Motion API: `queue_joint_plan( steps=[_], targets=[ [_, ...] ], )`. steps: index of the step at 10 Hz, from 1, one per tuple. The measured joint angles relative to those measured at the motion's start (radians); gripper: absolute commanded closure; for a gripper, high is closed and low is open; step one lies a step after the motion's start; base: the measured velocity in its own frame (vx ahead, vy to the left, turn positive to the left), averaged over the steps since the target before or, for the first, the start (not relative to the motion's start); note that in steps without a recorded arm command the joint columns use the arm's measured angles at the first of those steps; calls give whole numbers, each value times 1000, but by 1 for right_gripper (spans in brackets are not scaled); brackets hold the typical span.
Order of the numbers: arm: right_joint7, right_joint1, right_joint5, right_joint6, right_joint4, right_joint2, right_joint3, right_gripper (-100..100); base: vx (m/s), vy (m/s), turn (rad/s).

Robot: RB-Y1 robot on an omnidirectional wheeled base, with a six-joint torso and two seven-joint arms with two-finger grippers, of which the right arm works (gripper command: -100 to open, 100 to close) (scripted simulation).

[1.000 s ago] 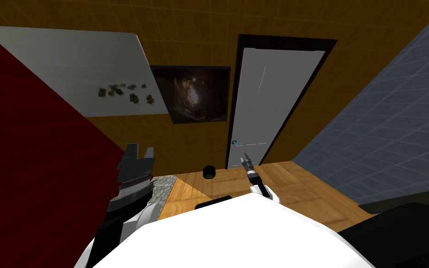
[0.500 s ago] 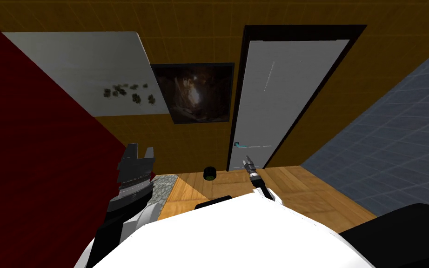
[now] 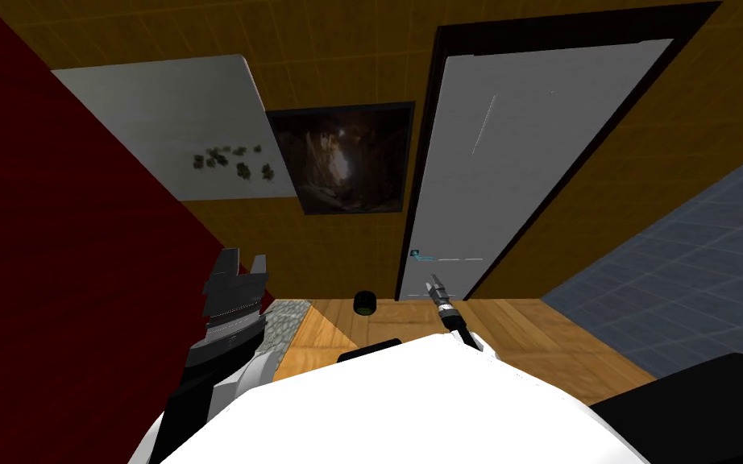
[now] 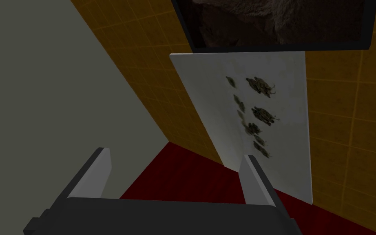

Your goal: Pull the door open

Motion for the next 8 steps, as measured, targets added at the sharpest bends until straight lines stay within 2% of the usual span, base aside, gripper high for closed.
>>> queue_joint_plan(
  steps=[4, 6, 7, 8],
  targets=[
    [-8, -10, -8, -21, 72, -16, -9, -100, 36, -35, 44],
    [-12, -28, -13, -43, 133, -26, -13, -100, 60, -41, 93],
    [-17, -23, -16, -44, 141, -34, -16, -100, 63, -51, 74],
    [-20, -31, -18, -55, 174, -38, -18, -100, 62, -59, 69]
  ],
)
